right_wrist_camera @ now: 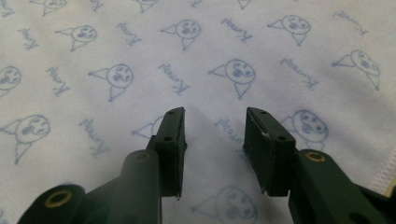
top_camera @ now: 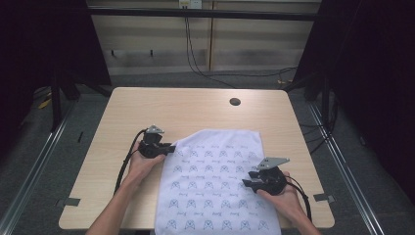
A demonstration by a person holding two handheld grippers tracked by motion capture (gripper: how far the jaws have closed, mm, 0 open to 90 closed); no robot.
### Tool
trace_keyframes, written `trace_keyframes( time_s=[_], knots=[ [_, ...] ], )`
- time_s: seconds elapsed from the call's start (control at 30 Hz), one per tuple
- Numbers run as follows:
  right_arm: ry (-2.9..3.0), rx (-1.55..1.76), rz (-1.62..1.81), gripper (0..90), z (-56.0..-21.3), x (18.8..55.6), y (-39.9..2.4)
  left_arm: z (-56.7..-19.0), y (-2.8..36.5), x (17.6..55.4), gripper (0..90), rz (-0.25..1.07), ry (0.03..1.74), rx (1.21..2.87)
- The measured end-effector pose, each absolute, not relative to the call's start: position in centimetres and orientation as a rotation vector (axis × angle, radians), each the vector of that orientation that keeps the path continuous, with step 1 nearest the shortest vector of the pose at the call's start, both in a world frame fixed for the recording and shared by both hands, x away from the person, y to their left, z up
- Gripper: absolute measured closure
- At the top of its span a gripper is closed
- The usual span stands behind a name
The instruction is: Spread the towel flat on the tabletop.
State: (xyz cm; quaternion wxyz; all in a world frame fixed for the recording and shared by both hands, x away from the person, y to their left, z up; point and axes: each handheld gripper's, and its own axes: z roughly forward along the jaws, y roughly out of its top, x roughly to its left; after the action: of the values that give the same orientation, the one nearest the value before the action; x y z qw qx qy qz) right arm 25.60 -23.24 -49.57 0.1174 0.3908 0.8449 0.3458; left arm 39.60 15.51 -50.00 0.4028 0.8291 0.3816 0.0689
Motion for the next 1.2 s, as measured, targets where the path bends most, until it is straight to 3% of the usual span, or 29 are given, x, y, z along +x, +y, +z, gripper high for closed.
trace_keyframes(
  time_s=[0.3, 0.37, 0.43, 0.53, 0.8, 0.93, 1.0, 1.2],
  knots=[
    [2.457, 1.146, 1.018, 58.3, -49.4, 25.7, -23.4, -47.1, 11.4, 34.3, 79.3, 0.185, 0.644, 2.183],
    [2.465, 1.149, 1.013, 57.8, -49.5, 25.6, -23.3, -47.4, 9.9, 33.0, 74.4, 0.106, 0.57, 2.22],
    [2.467, 1.141, 1.017, 57.4, -49.5, 25.6, -23.3, -47.3, 9.6, 32.8, 67.1, 0.126, 0.567, 2.218],
    [2.47, 1.138, 1.009, 57.4, -49.5, 25.6, -23.3, -47.1, 10.2, 33.4, 60.8, 0.118, 0.615, 2.171],
    [2.47, 1.146, 1.009, 58.0, -49.6, 25.7, -23.4, -46.9, 13.2, 36.4, 71.0, 0.066, 0.742, 2.001],
    [2.471, 1.142, 1.005, 58.0, -49.5, 25.6, -23.4, -48.1, 13.2, 37.3, 71.9, 0.173, 0.845, 2.056],
    [2.476, 1.137, 1.005, 57.9, -49.5, 25.6, -23.4, -48.9, 13.3, 38.2, 61.1, 0.182, 0.917, 2.055],
    [2.482, 1.14, 1.006, 57.2, -49.6, 25.7, -23.4, -50.7, 13.4, 39.3, 59.6, 0.123, 0.947, 2.065]
  ],
)
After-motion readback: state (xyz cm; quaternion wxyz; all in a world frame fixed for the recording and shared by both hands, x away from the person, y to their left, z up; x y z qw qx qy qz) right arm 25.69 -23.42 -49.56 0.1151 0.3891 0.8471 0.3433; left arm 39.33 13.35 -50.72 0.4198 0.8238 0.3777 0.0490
